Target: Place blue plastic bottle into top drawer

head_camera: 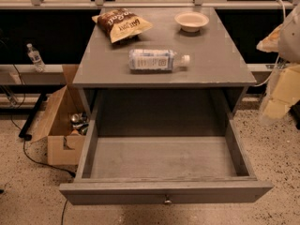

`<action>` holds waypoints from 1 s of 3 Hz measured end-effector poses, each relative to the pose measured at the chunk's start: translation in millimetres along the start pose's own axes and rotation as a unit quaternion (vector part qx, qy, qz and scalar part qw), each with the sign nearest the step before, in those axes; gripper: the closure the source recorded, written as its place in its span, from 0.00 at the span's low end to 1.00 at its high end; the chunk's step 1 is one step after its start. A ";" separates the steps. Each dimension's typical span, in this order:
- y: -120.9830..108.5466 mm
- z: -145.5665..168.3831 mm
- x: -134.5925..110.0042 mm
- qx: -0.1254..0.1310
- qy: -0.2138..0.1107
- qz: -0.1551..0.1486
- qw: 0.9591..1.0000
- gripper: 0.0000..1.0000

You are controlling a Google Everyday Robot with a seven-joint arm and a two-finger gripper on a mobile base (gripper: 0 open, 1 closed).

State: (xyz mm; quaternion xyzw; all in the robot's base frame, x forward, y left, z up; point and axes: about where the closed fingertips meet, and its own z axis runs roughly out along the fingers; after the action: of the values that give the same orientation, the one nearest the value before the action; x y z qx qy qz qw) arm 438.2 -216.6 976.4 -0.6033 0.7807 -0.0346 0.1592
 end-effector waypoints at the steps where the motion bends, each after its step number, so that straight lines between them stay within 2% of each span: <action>1: -2.5 0.2 -0.9 0.000 -0.005 0.002 1.000 0.00; 2: -10.2 1.3 -3.9 0.001 -0.021 0.008 1.000 0.00; 3: -49.8 22.0 -31.0 0.001 -0.056 0.017 0.998 0.00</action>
Offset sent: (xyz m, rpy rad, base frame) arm 0.0198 0.0004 -0.0007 0.0839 0.0006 -0.0074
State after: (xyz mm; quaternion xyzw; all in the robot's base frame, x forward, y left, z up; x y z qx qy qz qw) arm 497.8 -197.4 974.2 -0.5910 0.7805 0.0016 0.2037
